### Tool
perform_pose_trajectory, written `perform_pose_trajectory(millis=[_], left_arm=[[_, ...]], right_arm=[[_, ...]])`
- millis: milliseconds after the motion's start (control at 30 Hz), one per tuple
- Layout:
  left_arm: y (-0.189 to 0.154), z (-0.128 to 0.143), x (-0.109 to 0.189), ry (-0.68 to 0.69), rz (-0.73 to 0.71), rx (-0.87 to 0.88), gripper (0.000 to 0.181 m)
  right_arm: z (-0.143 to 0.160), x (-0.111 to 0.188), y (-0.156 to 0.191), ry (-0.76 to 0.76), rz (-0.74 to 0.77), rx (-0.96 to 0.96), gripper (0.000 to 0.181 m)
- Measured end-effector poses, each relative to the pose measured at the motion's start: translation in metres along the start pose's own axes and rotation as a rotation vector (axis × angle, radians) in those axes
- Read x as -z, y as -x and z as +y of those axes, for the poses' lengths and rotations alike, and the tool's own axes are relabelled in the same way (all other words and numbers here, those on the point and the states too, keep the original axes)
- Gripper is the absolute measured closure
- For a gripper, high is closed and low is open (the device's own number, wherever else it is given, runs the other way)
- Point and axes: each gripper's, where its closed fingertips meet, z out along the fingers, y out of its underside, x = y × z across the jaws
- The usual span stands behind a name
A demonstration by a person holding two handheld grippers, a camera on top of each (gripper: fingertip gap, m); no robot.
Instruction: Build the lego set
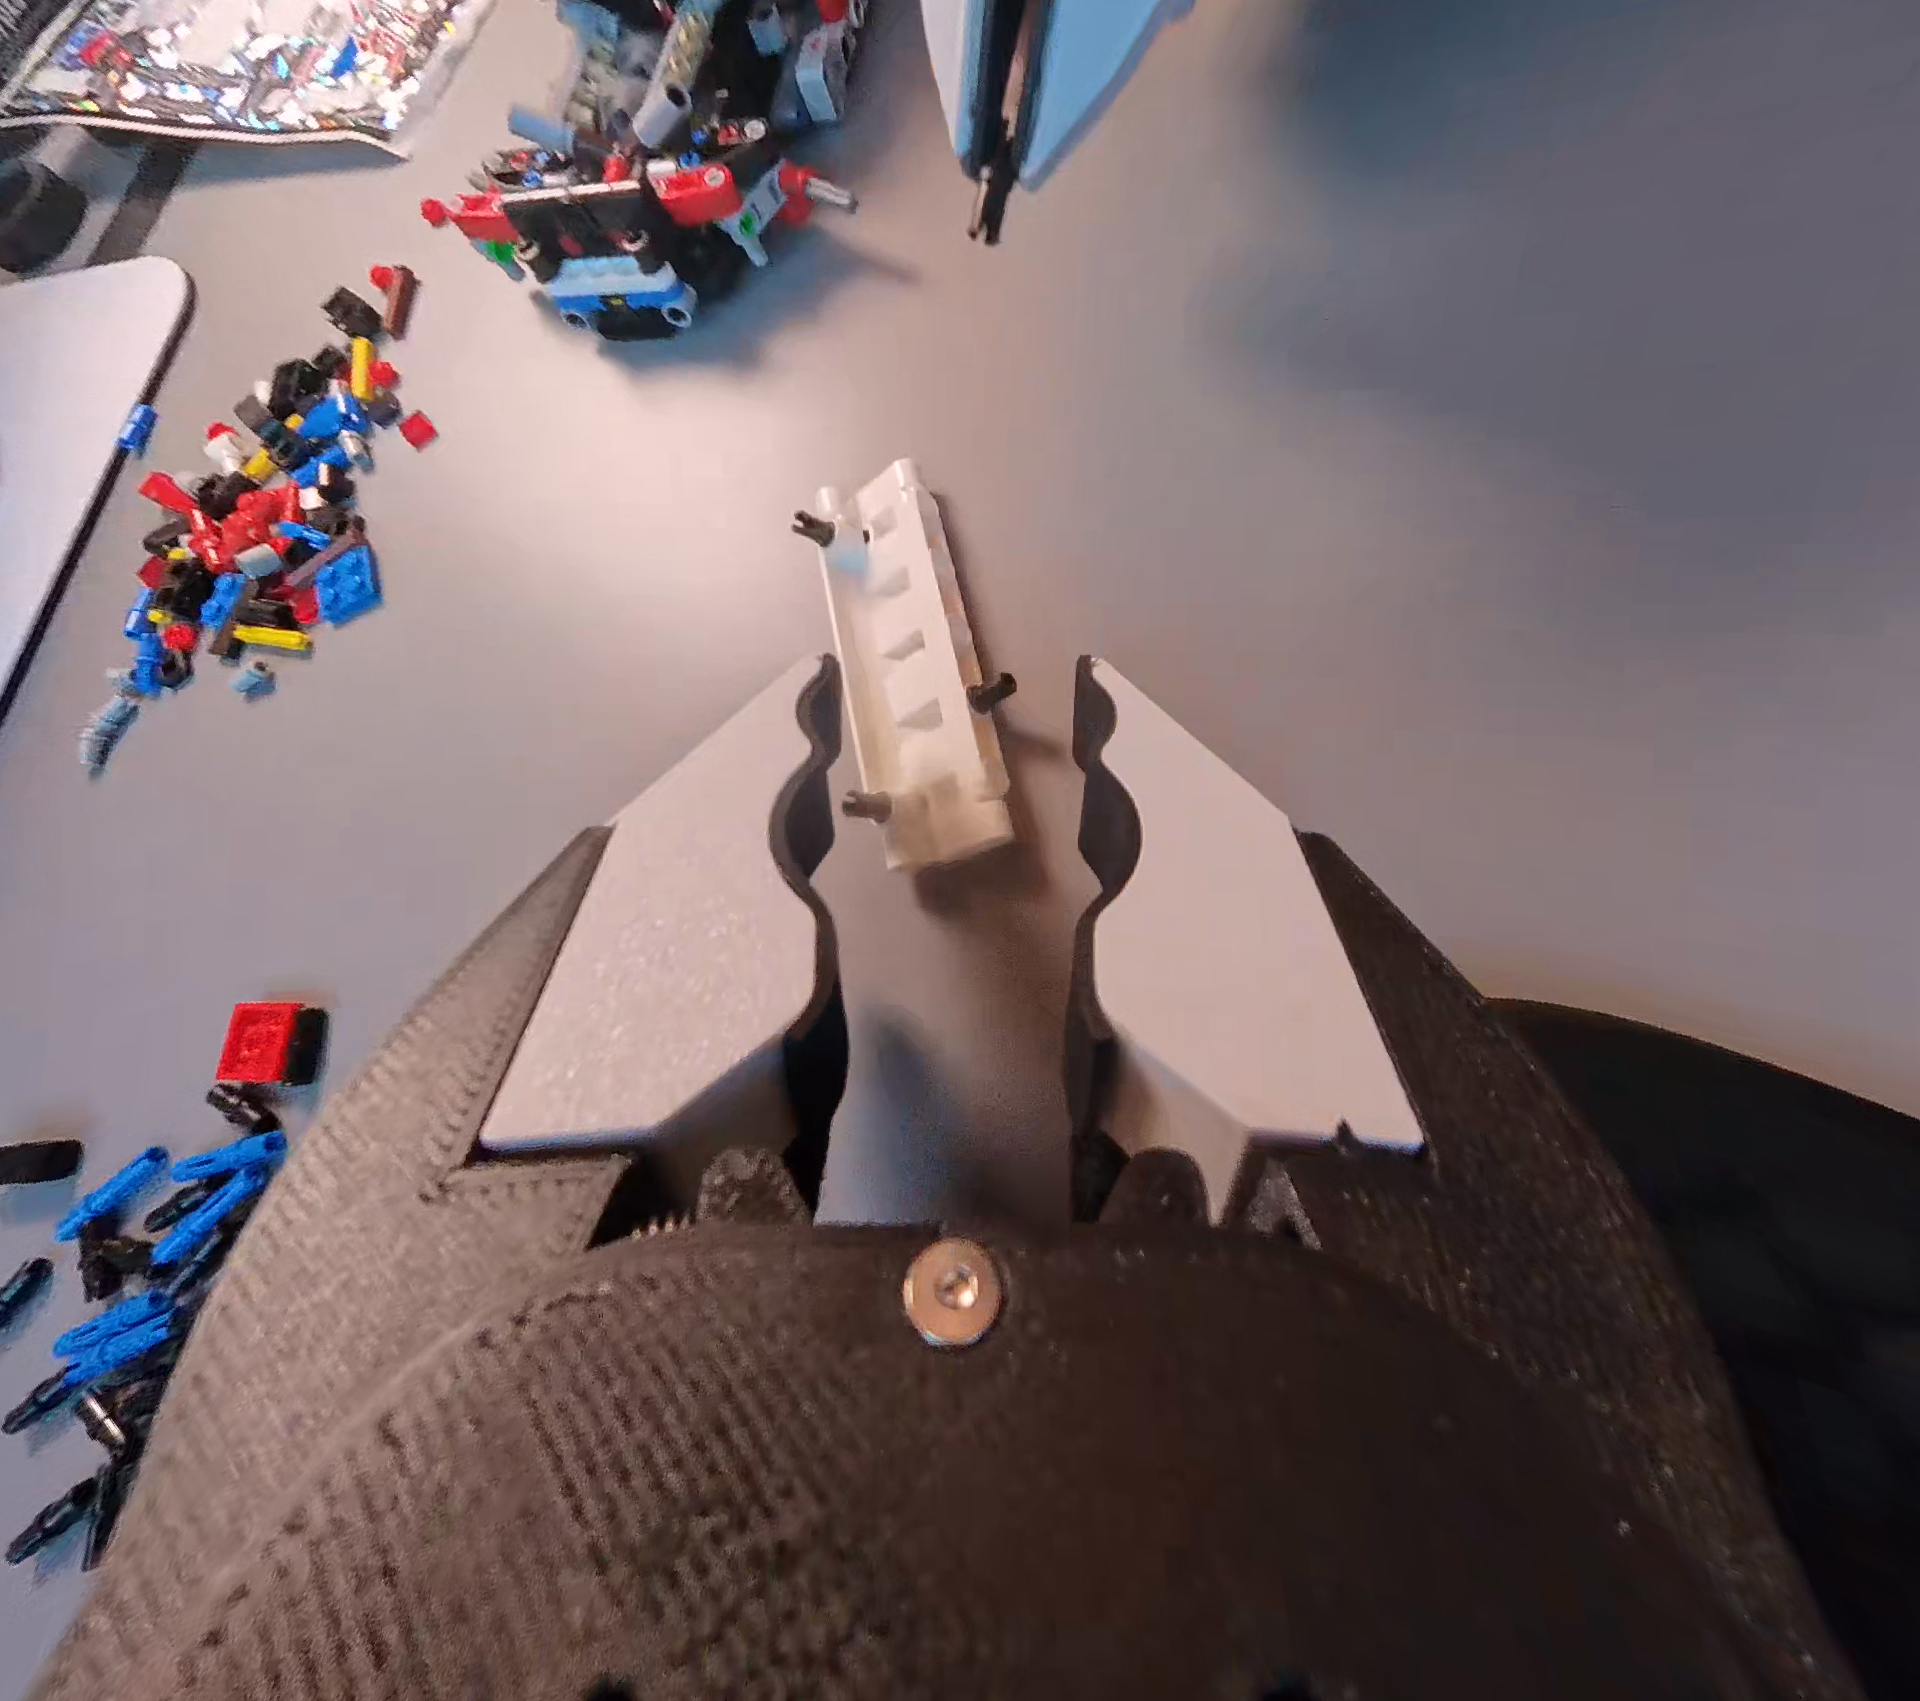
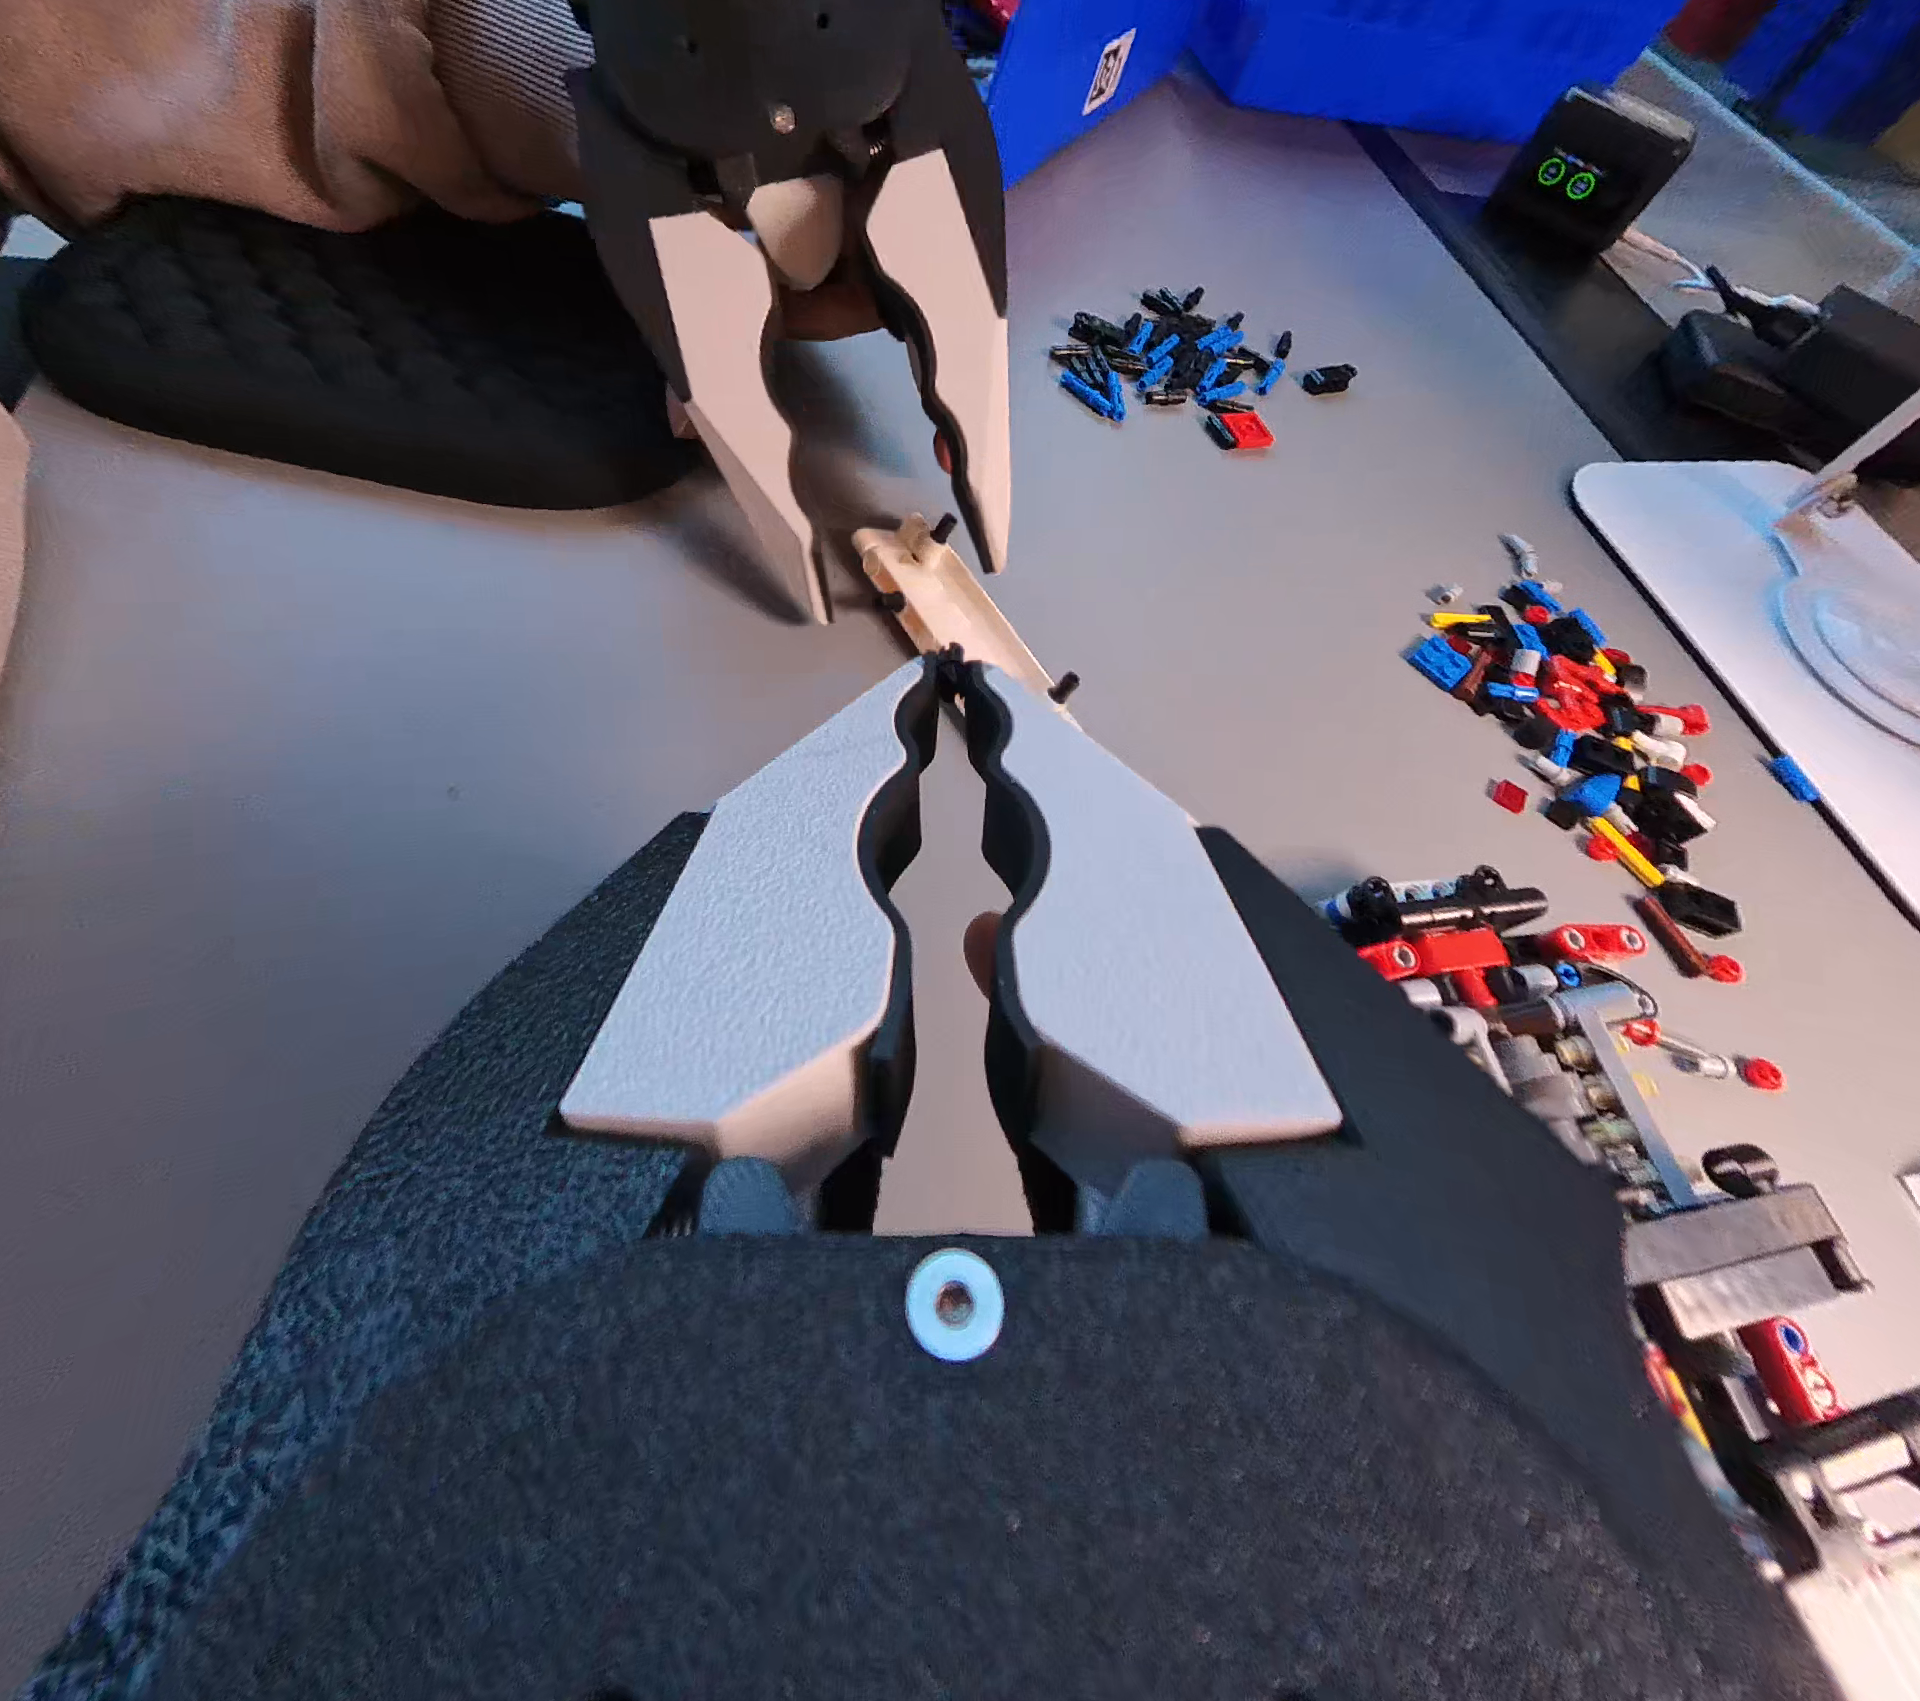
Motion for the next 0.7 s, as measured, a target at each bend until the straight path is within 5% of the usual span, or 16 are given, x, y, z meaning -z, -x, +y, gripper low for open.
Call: perform_pose_trajectory(millis=[300,467,600,700], left_arm=[[0.006,0.01,-0.005,0.054,0.03,0.187,0.119],[0.01,0.009,-0.005,0.054,-0.022,0.119,0.148],[0.015,0.009,-0.004,0.07,-0.078,0.047,0.149],[0.002,0.0,-0.007,0.02,0.031,0.158,0.149]], right_arm=[[0.01,-0.004,-0.002,0.022,0.004,-0.019,0.179],[0.012,-0.006,-0.005,0.025,0.015,-0.036,0.179],[0.011,-0.005,-0.007,0.025,0.034,-0.042,0.179],[0.009,-0.006,-0.006,0.036,0.05,0.015,0.179]])
